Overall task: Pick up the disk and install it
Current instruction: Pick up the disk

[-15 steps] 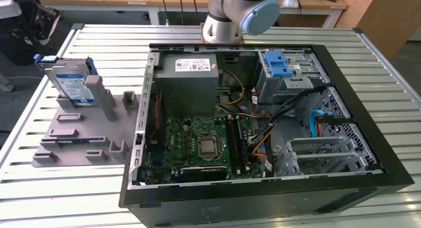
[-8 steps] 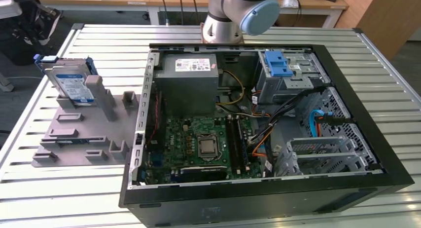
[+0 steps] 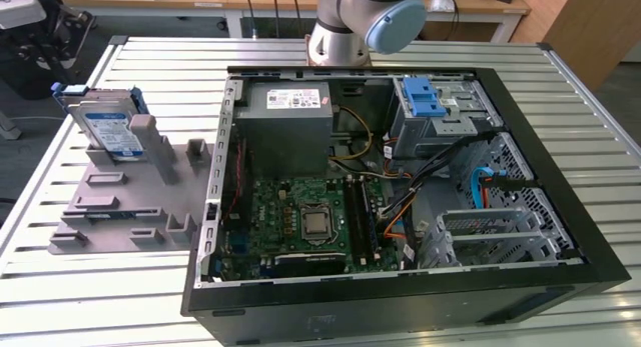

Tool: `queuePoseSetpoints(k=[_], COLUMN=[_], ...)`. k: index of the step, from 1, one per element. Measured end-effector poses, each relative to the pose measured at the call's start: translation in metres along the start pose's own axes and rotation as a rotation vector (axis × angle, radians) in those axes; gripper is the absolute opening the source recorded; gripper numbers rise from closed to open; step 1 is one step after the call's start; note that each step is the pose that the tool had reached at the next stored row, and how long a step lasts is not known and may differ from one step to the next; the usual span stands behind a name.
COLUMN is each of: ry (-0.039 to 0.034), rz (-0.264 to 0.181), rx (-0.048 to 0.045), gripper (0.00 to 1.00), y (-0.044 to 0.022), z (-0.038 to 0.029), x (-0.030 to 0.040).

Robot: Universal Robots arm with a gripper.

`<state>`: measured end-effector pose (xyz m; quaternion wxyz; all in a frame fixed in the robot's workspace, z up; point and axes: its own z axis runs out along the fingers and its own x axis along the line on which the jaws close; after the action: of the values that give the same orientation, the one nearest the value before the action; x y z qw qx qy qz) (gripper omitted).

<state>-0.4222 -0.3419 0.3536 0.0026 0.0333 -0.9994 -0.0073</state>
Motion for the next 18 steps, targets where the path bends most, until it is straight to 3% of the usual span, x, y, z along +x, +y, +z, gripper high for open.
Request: queuePoseSetpoints(k=[10, 18], ry=[0.0021, 0.0024], rz=[-0.147, -0.161], rx=[0.0007, 0.0007], gripper=[0.11, 0.11], y=[0.0000, 0.0000], z=[0.0001, 0.0001], x=[0.0000, 0.0000])
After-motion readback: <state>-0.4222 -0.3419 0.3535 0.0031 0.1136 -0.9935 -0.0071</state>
